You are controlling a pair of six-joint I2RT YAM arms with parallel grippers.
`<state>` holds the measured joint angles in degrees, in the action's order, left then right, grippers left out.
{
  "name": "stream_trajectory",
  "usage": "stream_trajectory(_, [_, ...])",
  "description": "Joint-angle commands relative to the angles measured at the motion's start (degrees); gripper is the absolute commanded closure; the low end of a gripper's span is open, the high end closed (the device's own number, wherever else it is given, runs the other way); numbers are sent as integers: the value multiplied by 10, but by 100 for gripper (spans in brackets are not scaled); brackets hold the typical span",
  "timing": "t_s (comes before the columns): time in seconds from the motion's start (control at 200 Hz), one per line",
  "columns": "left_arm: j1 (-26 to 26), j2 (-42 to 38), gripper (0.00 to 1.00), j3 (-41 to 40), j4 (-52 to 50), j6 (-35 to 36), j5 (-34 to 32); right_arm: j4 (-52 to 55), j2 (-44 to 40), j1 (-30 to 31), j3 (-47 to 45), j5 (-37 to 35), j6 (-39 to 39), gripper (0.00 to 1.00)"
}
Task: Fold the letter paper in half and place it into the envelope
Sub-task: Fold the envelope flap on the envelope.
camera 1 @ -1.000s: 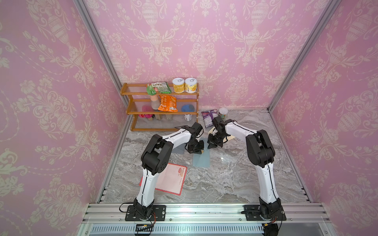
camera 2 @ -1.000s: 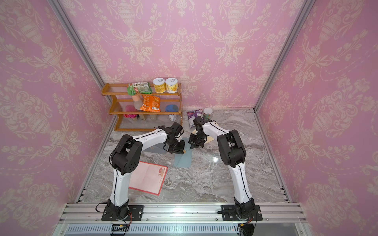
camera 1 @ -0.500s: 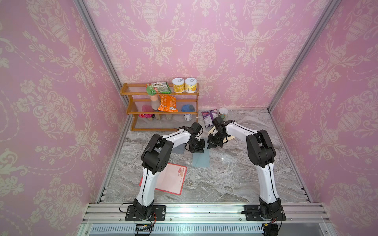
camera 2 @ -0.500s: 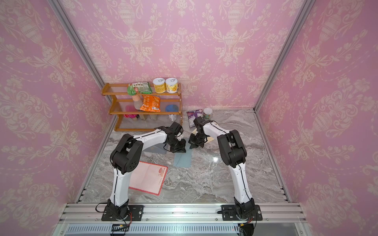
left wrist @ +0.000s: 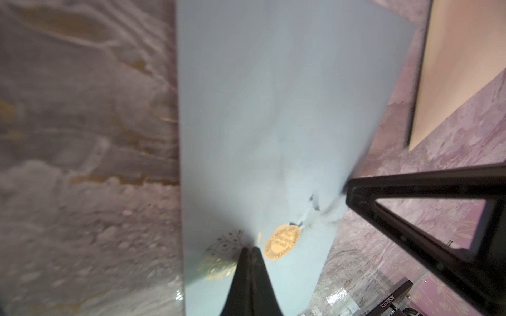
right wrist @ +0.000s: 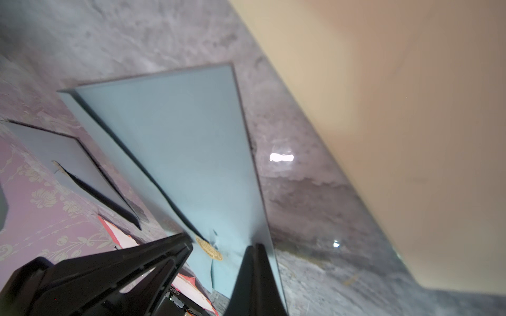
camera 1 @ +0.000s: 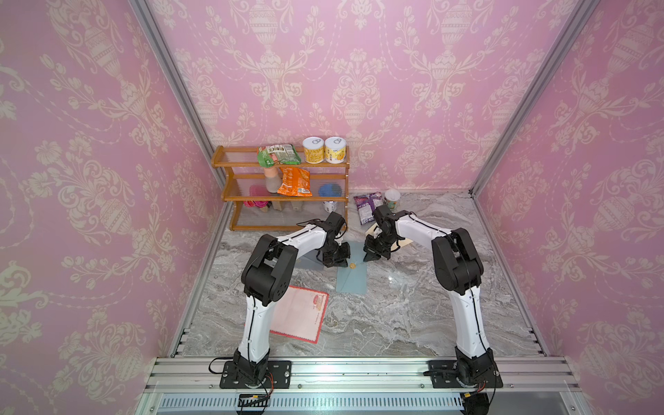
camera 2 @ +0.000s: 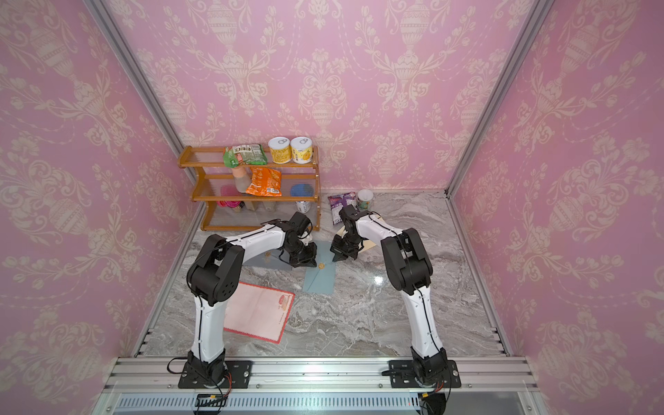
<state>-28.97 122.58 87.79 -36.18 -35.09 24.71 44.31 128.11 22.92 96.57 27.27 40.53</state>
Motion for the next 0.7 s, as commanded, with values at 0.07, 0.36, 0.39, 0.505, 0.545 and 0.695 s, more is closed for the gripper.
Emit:
stream_trajectory(0.07, [-38,71,100,50,-33,-17,-22,18,50,5,-11,-45,-1,100])
stream_trajectory(0.36, [0,43,100,-3,-30,-6,-30,15,52,5,-12,-44,1,100])
stream_trajectory(0.39, [8,35,100,-12,-31,-2,-32,15,51,5,-12,-44,1,100])
stream_trajectory(0.505, [29,7,100,-34,-48,26,-48,13,53,5,-12,-44,0,100])
stream_trajectory(0.545, [33,1,100,-39,-53,34,-51,13,54,5,-12,-44,0,100])
stream_trajectory(0.695, [33,-6,100,-46,-55,38,-49,13,57,5,-10,-43,-1,100])
